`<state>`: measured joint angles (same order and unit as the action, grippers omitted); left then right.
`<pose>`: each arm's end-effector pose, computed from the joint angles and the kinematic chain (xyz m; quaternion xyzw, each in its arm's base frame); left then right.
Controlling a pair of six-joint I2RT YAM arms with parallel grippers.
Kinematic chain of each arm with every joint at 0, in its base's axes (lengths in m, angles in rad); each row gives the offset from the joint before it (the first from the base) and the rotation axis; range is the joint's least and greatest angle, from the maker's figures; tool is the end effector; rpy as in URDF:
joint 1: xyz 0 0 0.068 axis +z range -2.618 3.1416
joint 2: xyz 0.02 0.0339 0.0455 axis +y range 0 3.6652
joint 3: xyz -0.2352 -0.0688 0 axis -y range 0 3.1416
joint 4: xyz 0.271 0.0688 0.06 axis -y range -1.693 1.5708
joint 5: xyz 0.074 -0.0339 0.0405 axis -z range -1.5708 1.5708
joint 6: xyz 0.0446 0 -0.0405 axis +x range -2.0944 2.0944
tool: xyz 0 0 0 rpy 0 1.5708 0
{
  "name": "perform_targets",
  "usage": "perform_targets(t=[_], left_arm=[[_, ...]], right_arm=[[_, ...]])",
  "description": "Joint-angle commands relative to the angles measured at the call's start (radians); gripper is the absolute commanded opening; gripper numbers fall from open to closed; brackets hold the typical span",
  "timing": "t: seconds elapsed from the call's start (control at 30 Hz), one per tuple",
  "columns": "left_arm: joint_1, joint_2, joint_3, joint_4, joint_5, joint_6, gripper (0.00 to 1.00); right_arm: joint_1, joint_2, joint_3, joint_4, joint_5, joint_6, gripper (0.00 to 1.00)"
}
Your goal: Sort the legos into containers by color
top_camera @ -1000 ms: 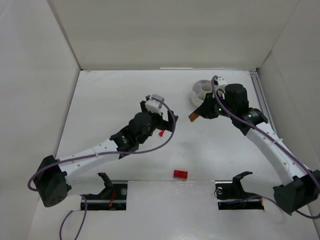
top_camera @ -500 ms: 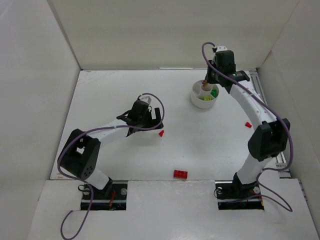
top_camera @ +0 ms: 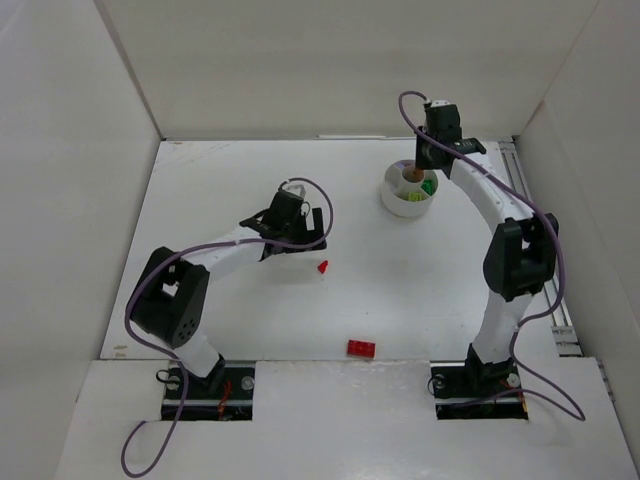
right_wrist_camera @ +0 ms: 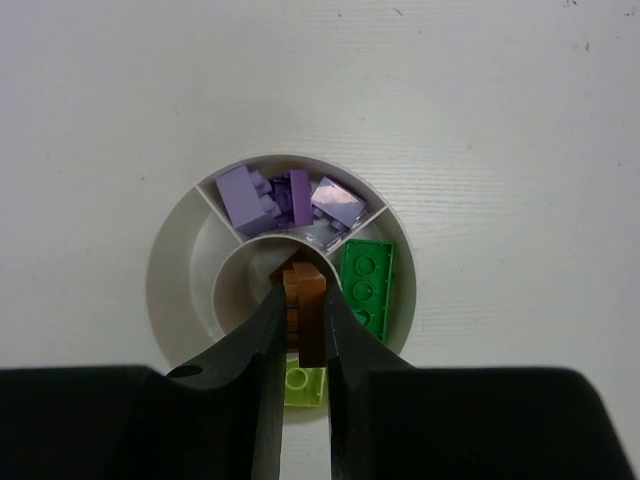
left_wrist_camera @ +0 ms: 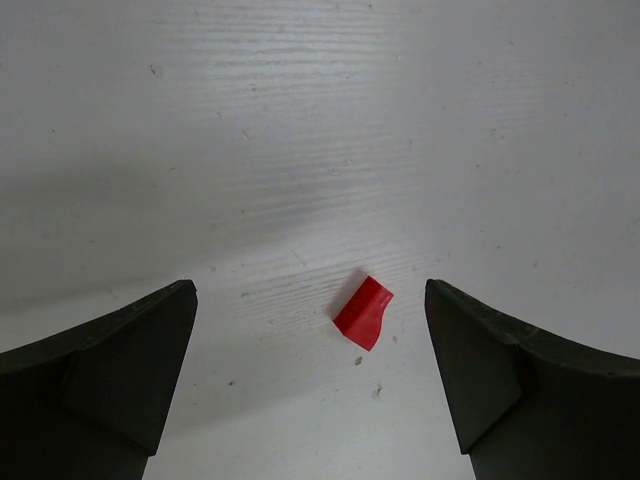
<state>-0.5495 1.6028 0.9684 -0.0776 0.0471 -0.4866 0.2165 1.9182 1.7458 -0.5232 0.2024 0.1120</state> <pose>0.3154 -0.1956 0.1588 0.0384 0.9082 -0.2247 0.3510 0.4587 0.0917 0.2718 -0.0043 0.9021 -0.0213 0.4309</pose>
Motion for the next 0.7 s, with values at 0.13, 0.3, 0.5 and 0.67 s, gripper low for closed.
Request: perform_targets(t=[0.13,0.3,0.5,0.67], left_arm=[[-0.032,0.009,0.029,-0.021,-0.047,0.036,0.96],[-0.043,0.045,0.029,-0.021,-0.047,0.048,0.93],[-0.043,0.063,0.038,-0.021,-0.056,0.048,0.89],[-0.088,0.063,0.038,-0.021,-0.108,0.048,0.86]], right_arm=[[-0.025,0.019,0.035,0.022,-0.049,-0.009,0.01],[-0.016,0.042,0.035,0.031,-0.074,-0.009,0.16],[0.012,0.009,0.026,0.012,-0.063,-0.018,0.41],[0.021,-0.116,-0.032,0.002,-0.063,-0.018,0.63]])
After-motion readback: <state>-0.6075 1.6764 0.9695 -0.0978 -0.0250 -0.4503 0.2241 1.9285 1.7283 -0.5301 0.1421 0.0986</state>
